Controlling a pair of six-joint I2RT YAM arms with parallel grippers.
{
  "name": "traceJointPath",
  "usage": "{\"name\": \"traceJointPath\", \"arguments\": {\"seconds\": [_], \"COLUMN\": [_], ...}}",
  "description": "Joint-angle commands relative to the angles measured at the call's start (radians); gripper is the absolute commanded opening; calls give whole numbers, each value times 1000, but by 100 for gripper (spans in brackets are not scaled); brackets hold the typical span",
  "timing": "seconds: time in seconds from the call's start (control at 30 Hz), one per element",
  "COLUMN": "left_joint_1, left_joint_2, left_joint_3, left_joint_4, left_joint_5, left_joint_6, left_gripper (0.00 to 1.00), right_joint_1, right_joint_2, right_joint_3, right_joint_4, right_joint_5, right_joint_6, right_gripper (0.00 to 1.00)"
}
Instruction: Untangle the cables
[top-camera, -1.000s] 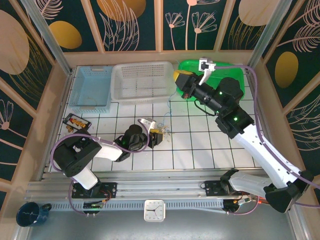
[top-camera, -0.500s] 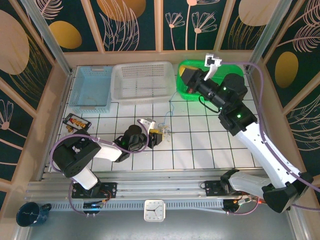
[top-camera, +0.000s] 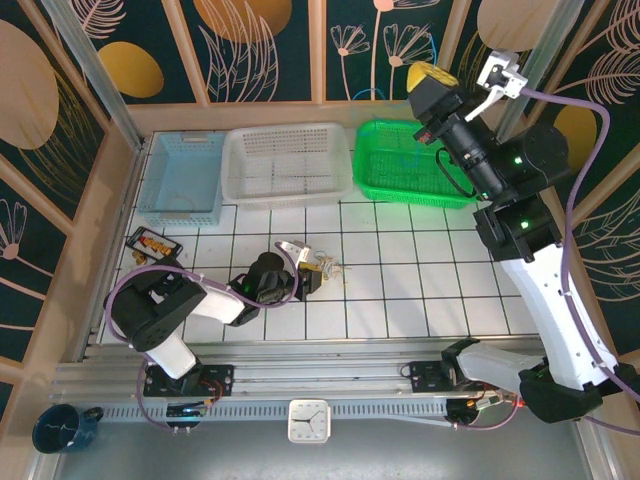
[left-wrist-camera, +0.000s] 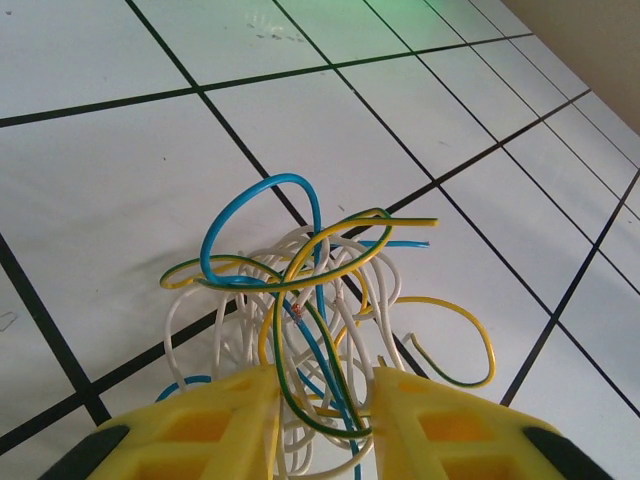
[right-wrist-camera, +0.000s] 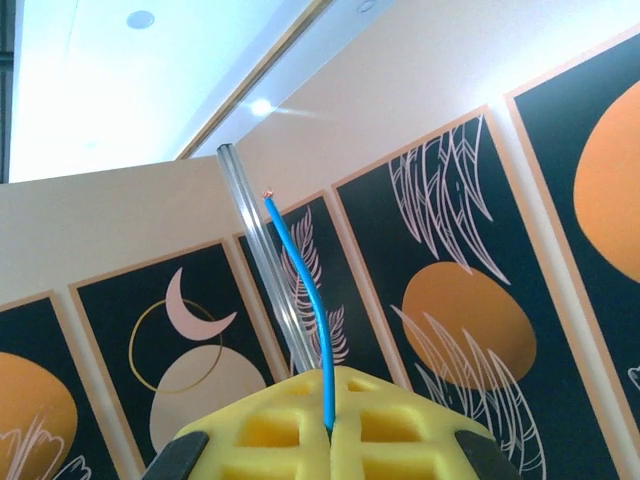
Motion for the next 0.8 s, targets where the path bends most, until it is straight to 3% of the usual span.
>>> {"name": "traceJointPath", "arguments": {"seconds": [0.0, 0.2, 0.53, 0.77], "left_joint_1": [-6, -6, -6, -6], "left_joint_2": [10, -33, -194, -294], "left_joint_3": [-13, -13, -20, -39], "left_joint_4": [46, 31, -25, -59], "left_joint_5": [12, 17, -19, -120], "left_joint_6": [-11, -20, -73, -109], "left_gripper": [30, 40, 80, 99], "right_joint_1": [-11, -20, -48, -96], "right_joint_2": [-6, -10, 26, 135], "right_joint_3": [14, -34, -145, -148], "right_joint_4": [53, 59, 112, 197], "right_joint_5": [52, 104, 189, 273], "right_joint_6": [-25, -59, -98, -152], "right_gripper": [0, 0, 0, 0]}}
